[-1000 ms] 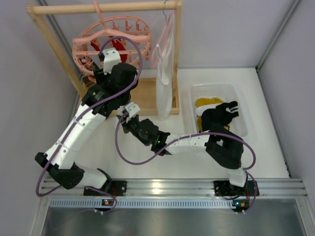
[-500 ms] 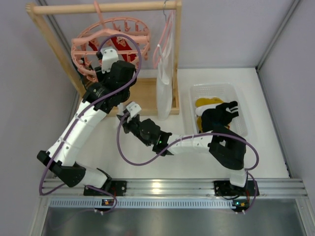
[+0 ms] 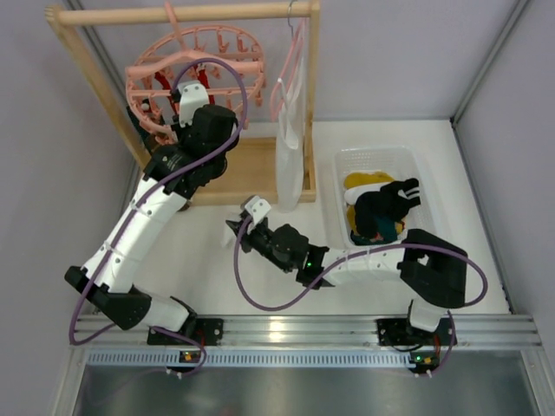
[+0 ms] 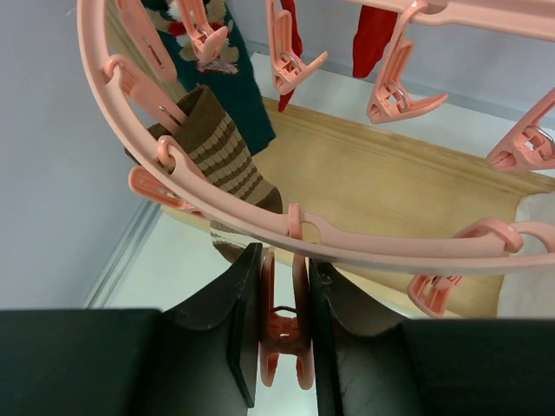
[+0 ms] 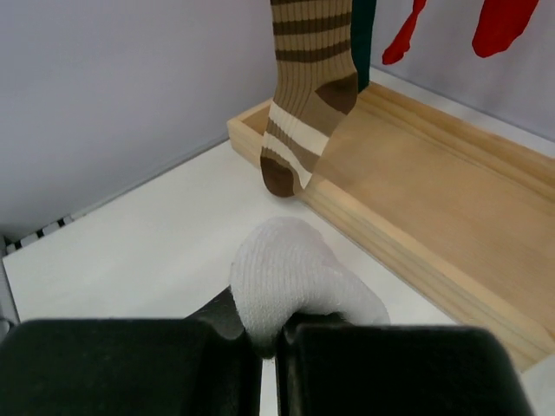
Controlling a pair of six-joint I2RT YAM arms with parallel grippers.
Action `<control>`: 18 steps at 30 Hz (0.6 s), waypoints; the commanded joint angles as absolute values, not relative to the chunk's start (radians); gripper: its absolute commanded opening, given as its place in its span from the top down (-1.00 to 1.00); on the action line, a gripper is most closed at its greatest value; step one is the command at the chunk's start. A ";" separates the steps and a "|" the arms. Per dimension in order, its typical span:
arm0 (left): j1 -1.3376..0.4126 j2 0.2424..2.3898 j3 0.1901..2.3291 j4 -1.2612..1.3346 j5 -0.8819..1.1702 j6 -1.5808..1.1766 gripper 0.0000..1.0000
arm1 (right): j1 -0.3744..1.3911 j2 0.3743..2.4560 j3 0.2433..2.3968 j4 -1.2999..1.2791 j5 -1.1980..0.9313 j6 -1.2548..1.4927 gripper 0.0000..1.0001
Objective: Remove the socks clipped to the hanger
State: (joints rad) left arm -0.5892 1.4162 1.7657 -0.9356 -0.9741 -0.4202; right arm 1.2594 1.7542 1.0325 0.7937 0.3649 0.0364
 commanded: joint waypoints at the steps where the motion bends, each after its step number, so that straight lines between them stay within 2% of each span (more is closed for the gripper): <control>1: -0.581 1.387 1.799 -0.888 -0.919 -0.420 0.56 | 1.284 1.593 0.936 0.861 0.362 0.049 1.00; 4: -0.583 1.358 1.796 -0.890 -0.853 -0.420 0.33 | 1.284 1.452 0.852 0.721 0.413 0.060 1.00; 5: -0.583 1.339 1.793 -0.890 -0.821 -0.420 0.06 | 1.284 1.416 0.841 0.659 0.454 0.066 1.00; 8: -0.583 1.298 1.783 -0.890 -0.747 -0.419 -0.46 | 1.266 1.286 0.813 0.448 0.495 0.095 1.00; 15: -0.583 1.148 1.678 -0.893 -0.634 -0.411 -0.96 | 1.080 1.102 0.839 0.036 0.480 0.195 1.00; 18: -0.583 1.071 1.602 -0.893 -0.583 -0.385 -0.96 | 0.910 1.062 0.877 -0.121 0.423 0.230 1.00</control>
